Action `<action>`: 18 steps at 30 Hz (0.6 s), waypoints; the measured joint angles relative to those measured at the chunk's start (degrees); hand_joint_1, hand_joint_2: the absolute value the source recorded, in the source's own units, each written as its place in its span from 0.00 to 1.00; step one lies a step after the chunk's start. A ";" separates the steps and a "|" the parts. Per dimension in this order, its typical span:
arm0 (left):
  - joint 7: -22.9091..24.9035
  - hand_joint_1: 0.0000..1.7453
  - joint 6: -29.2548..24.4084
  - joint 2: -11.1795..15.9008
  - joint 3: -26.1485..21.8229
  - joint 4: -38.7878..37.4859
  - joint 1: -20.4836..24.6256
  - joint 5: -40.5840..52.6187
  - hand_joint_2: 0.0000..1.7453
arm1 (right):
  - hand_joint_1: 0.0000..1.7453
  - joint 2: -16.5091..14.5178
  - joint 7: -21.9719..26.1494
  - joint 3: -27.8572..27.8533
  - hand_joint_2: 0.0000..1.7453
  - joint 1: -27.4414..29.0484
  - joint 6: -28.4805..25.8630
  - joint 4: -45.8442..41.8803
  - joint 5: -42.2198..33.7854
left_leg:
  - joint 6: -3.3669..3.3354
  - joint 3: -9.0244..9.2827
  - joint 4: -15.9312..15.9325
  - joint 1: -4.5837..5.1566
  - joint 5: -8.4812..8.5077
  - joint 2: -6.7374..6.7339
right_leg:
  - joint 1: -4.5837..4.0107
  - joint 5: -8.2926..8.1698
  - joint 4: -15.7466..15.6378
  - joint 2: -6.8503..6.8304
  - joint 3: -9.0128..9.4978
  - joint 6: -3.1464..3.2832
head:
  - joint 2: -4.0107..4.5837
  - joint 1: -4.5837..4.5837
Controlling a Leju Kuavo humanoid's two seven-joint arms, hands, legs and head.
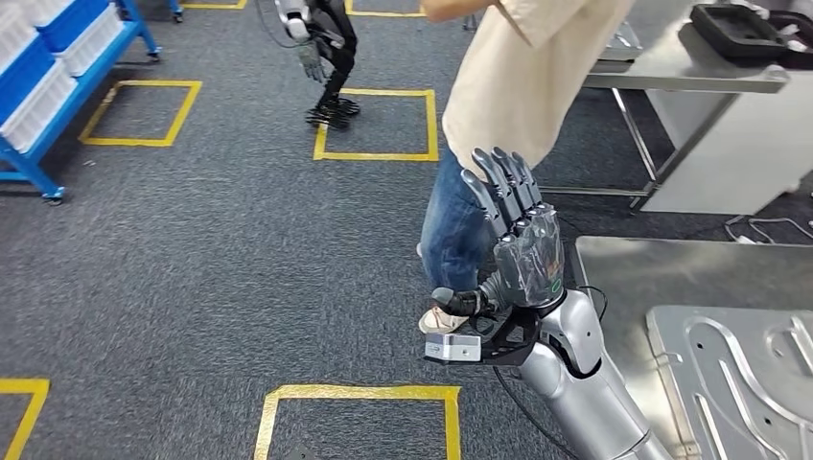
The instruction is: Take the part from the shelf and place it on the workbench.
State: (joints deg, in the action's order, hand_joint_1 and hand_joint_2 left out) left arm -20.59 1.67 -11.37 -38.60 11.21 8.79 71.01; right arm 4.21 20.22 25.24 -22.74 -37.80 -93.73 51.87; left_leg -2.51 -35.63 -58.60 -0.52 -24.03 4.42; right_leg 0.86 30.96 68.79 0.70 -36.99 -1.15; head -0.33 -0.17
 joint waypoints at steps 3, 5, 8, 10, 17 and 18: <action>-0.02 0.00 -0.03 -0.16 0.00 0.00 0.09 0.02 0.00 | 0.00 0.01 0.02 0.24 0.00 -0.09 -0.14 -0.03 0.09 | 0.55 -0.37 -0.15 -0.08 0.27 1.98 | -0.09 -3.50 -8.99 3.80 3.94 0.99 | 0.00 -0.01; -0.04 0.00 -0.03 -0.22 0.00 0.00 0.12 0.03 0.00 | 0.00 -0.01 0.02 0.57 0.00 -0.20 -0.21 -0.05 0.24 | 1.34 -0.86 -0.03 -0.36 0.64 3.30 | -0.27 -3.46 -10.15 3.76 4.29 1.18 | 0.00 0.02; -0.10 0.00 -0.03 -0.10 0.00 0.00 -0.07 0.14 0.00 | 0.00 -0.12 0.02 1.06 0.00 -0.54 -0.24 -0.06 0.48 | 2.29 -1.80 -1.55 -0.24 -0.42 1.73 | 0.18 -3.99 -11.24 1.38 5.01 1.74 | 0.00 -0.13; -0.15 0.00 -0.03 -0.06 0.00 0.00 0.01 0.20 0.00 | 0.00 -0.23 0.02 1.37 0.00 -0.69 -0.27 -0.04 0.60 | 2.68 -4.48 -7.30 -0.09 -3.66 -1.93 | 0.15 -4.11 -11.62 -0.37 5.27 2.05 | 0.00 -0.34; -0.15 0.00 -0.03 0.08 0.00 0.00 0.10 0.33 0.00 | 0.00 -0.27 0.09 2.42 0.00 -1.01 -0.31 0.08 0.72 | 2.92 -1.47 -3.19 -0.31 -0.89 -6.79 | -0.24 -2.90 -10.52 -5.97 5.30 1.50 | 0.00 -0.39; -0.15 0.00 -0.03 0.09 0.00 0.00 0.15 0.33 0.00 | 0.00 -0.27 0.09 2.52 0.00 -1.13 -0.31 0.08 0.73 | 2.56 -0.50 -1.25 -0.09 -0.54 -7.42 | -0.39 -2.69 -10.31 -6.47 5.30 1.21 | 0.00 -0.36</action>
State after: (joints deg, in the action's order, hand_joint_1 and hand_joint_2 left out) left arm -20.74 1.64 -11.28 -38.60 11.21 8.94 71.34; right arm 3.93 20.31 27.76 -23.87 -38.11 -93.65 52.60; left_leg 0.04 -36.12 -59.86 -0.61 -24.57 -3.00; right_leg 0.47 28.27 58.48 -5.77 -31.69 0.06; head -0.33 -0.53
